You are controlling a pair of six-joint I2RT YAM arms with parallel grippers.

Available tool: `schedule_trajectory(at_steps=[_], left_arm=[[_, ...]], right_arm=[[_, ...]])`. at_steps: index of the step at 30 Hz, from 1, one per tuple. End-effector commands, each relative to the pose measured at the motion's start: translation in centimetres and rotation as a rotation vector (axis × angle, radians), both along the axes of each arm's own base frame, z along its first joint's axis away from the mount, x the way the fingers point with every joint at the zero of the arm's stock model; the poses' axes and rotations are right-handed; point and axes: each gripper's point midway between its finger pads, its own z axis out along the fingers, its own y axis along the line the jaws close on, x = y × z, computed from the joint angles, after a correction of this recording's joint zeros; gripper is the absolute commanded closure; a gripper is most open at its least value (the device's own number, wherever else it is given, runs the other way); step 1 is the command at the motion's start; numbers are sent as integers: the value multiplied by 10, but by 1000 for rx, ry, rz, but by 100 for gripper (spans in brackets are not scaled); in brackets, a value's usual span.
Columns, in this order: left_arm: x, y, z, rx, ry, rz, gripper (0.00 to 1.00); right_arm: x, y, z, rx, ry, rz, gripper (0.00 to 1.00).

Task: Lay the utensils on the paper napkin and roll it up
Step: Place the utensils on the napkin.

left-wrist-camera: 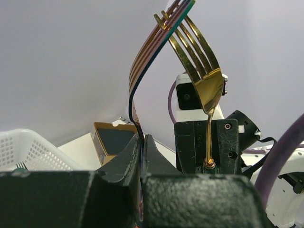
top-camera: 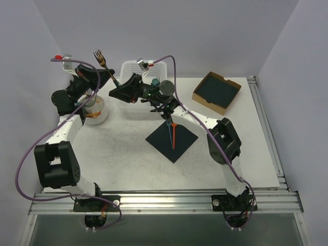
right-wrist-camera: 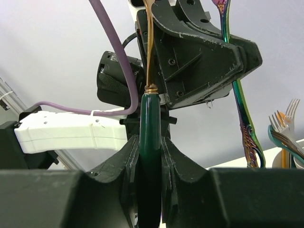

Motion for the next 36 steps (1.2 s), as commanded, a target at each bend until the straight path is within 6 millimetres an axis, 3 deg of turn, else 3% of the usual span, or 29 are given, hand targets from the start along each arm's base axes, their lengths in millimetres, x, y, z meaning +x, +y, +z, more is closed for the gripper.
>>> schedule_trajectory(at_steps=[1,7,13,16,24,25,31,36], left_arm=[[1,6,18,-31,-52,19,98],[22,15,-4,-91,69,17,98],[56,48,-45,-129,260,144,98],[65,68,-55,-147,325,207,98],[82,100,-57,-82,384,325,98],[83,104,-54,-67,378,343,98],[91,127,-37,-43,364,405,98],[100,139,-40,-40,368,417,97]], right_arm=[[-30,-17,52,116,-140,41,100],[-38,-25,73,158,-155,55,100],[-55,-43,110,180,-217,34,100],[-57,-50,115,164,-220,2,100],[-59,-67,99,91,-193,-52,100],[-56,-66,85,60,-162,-57,100],[-54,-79,52,10,-100,-85,100],[-58,-88,50,0,-98,-104,100]])
